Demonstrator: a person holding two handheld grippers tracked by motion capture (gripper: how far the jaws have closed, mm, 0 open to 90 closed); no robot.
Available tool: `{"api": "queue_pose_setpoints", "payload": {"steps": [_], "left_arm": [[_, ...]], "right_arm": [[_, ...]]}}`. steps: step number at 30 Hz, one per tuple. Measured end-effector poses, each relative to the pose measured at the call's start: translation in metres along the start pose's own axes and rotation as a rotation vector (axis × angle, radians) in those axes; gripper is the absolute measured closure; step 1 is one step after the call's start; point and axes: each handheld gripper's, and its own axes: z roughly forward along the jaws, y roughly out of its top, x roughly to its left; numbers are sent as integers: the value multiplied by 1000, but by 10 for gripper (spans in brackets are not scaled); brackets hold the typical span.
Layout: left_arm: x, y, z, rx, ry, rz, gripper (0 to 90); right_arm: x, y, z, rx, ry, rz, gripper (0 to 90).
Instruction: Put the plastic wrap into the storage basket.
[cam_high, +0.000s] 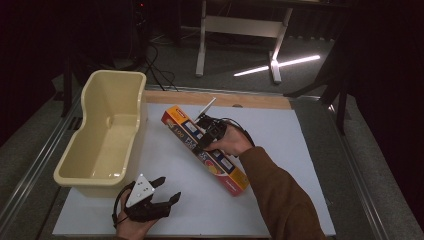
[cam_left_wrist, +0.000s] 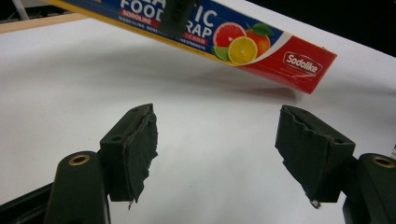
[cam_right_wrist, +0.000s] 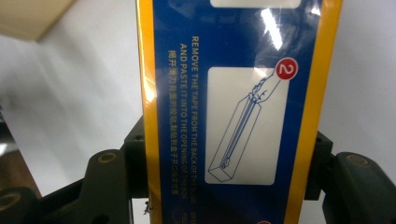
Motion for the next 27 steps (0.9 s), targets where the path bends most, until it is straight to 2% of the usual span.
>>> {"api": "queue_pose_setpoints", "payload": {"steps": [5, 7, 15, 20, 26, 27], "left_arm": [[0, 0, 0, -3, 0, -2, 291], [0, 0, 0, -2, 1, -2, 291], [-1, 0, 0, -4, -3, 1, 289], [-2, 0, 0, -3, -5, 5, 288], [-2, 0, 0, -5, -5, 7, 288], [-3, 0, 0, -7, -6, 8, 288]], "right_arm": [[-2, 2, -6, -54, 22, 45, 396], [-3, 2, -7, -60, 28, 52, 396], [-11, 4, -21, -187, 107, 152, 396], [-10, 7, -33, -275, 66, 179, 396], [-5, 12, -45, -333, 75, 209, 397], [0, 17, -52, -370, 83, 224, 398]]}}
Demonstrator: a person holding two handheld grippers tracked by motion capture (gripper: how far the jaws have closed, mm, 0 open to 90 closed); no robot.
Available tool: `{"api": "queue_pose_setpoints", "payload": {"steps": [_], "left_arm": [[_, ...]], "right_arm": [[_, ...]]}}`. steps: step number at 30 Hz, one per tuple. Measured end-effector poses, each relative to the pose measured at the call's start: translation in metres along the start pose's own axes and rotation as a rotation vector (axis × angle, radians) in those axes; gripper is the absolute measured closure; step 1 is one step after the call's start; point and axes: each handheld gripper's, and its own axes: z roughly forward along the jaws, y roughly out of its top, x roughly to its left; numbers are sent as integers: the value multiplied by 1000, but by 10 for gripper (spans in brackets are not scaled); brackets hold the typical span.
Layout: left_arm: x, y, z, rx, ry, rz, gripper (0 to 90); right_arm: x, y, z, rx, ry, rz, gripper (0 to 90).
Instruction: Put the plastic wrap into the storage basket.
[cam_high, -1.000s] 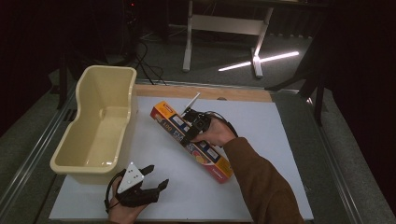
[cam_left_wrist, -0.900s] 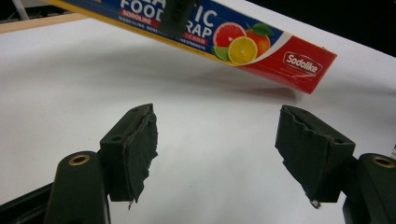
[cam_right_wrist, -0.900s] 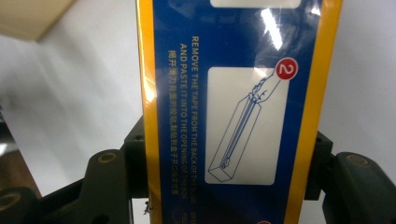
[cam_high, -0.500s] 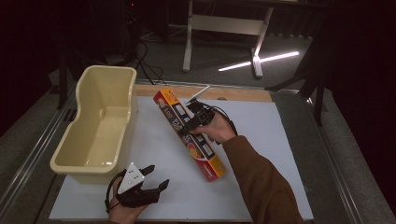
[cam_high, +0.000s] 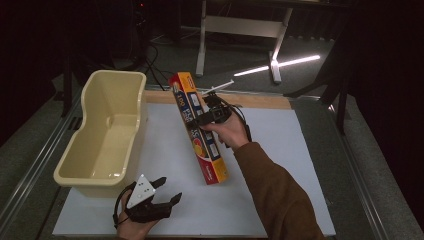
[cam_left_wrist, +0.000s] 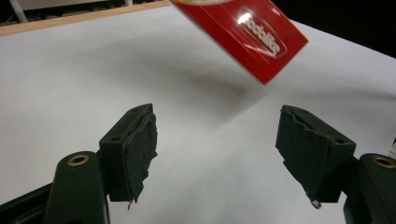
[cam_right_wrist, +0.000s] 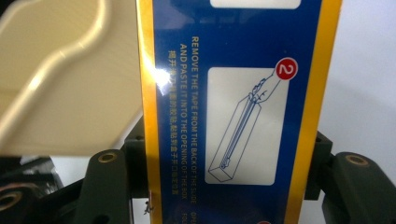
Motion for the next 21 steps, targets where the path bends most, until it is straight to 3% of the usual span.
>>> {"api": "queue_pose_setpoints", "payload": {"steps": [9, 21], "left_arm": [[-2, 0, 0, -2, -7, 8, 288], [-5, 0, -3, -7, -6, 24, 287]], "right_arm": [[17, 23, -5, -63, 76, 82, 399], [36, 49, 3, -107, 128, 162, 399]]}}
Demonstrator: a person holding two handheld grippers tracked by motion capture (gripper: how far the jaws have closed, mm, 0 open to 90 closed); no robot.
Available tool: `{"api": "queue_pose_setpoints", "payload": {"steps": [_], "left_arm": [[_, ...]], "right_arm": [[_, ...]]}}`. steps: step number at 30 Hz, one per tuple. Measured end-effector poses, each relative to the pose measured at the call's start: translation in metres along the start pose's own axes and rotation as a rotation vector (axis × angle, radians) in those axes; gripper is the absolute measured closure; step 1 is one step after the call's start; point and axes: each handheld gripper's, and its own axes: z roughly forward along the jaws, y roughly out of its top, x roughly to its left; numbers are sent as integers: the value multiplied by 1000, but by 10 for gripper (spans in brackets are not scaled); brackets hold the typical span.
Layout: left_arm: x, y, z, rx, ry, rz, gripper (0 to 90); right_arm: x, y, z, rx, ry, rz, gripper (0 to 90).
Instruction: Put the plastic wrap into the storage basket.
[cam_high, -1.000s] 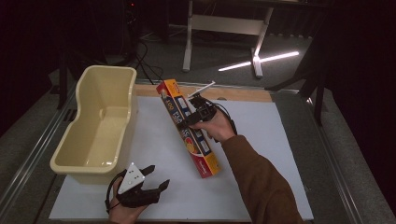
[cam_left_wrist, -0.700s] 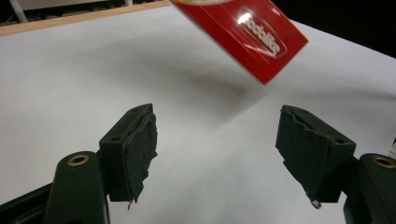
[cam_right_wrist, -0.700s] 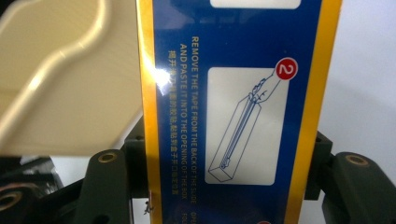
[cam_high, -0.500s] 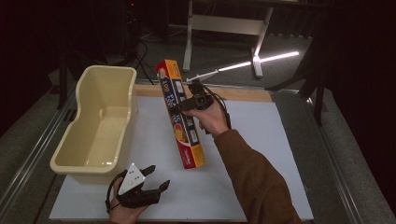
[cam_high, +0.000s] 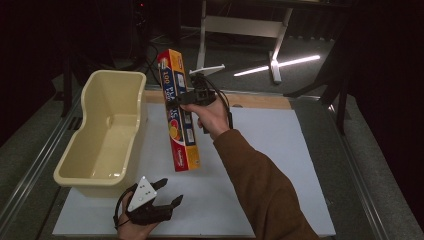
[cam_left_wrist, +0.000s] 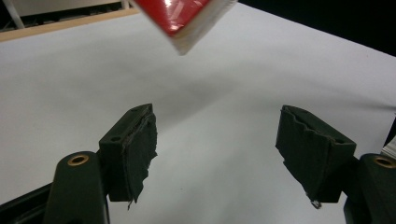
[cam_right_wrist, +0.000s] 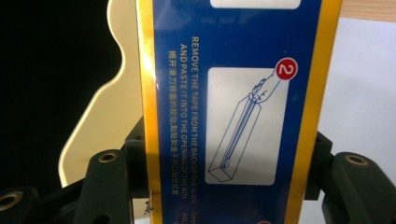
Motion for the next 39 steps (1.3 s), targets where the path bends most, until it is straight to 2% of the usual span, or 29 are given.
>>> {"api": "queue_pose_setpoints", "payload": {"steps": [11, 15, 18, 20, 28, 32, 34, 39], "left_arm": [[0, -1, -2, -4, 1, -2, 284], [0, -1, -2, -8, 1, -5, 285], [0, -1, -1, -4, -1, -2, 284], [-1, -1, -1, -2, -3, -1, 285], [-3, -1, -2, -7, -5, 4, 272], [-4, -1, -1, -7, -7, 3, 272], [-4, -1, -2, -8, -7, 3, 273], [-3, -1, -3, -16, -9, -2, 272]], "right_arm": [[7, 13, 16, -27, 27, 98, 399], [10, 16, 20, -37, 57, 140, 399], [16, 17, 24, -26, 55, 146, 398], [21, 17, 27, -26, 68, 145, 398], [36, 23, 41, -22, 130, 196, 398], [39, 23, 45, -24, 167, 227, 398], [40, 22, 50, -27, 191, 265, 398], [42, 20, 58, -39, 200, 314, 398]]}}
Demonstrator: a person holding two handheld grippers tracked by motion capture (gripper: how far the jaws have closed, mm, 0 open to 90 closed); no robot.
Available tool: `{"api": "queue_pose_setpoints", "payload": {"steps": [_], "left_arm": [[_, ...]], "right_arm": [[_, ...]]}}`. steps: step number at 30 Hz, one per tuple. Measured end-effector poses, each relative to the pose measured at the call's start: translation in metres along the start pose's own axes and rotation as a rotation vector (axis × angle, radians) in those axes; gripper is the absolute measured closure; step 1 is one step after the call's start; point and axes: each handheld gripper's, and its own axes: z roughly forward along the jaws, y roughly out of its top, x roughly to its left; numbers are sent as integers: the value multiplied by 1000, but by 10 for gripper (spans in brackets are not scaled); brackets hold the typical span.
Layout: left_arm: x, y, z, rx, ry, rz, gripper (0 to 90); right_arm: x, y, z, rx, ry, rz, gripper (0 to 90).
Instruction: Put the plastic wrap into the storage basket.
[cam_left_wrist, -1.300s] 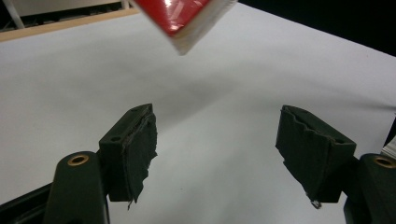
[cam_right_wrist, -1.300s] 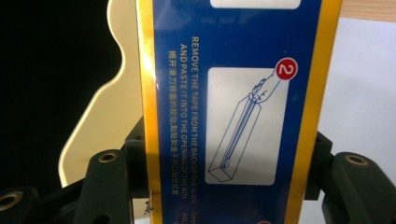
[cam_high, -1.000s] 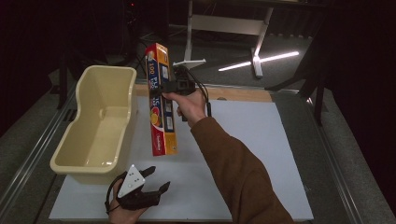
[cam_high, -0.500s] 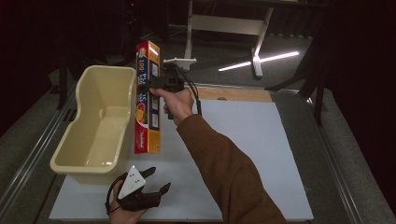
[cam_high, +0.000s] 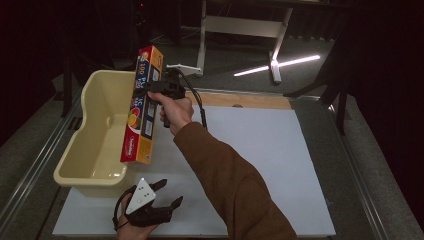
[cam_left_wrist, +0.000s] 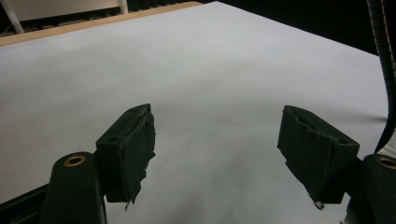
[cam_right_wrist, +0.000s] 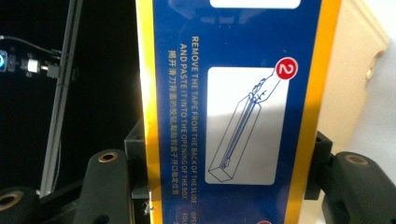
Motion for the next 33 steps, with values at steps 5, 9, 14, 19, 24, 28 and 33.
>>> {"api": "queue_pose_setpoints", "payload": {"steps": [5, 9, 14, 19, 24, 28, 33], "left_arm": [[0, 0, 1, 1, -2, 3, 273], [0, 0, 1, 0, -2, 2, 272], [0, 0, 1, 1, -2, 0, 272], [0, 1, 1, -1, -3, 0, 272], [1, -2, -6, -19, 6, -17, 273], [1, -1, -8, -22, 7, -19, 273], [0, -1, -6, -12, 0, -9, 273]], "right_arm": [[3, -2, 5, -12, 37, 39, 398], [5, -3, 7, -21, 46, 64, 397], [8, -2, 12, -38, 36, 82, 397], [15, -7, 21, -41, 48, 100, 396], [17, -13, 32, -28, 31, 85, 395], [17, -15, 39, -20, 43, 99, 395], [19, -18, 52, -14, 54, 112, 395]]}}
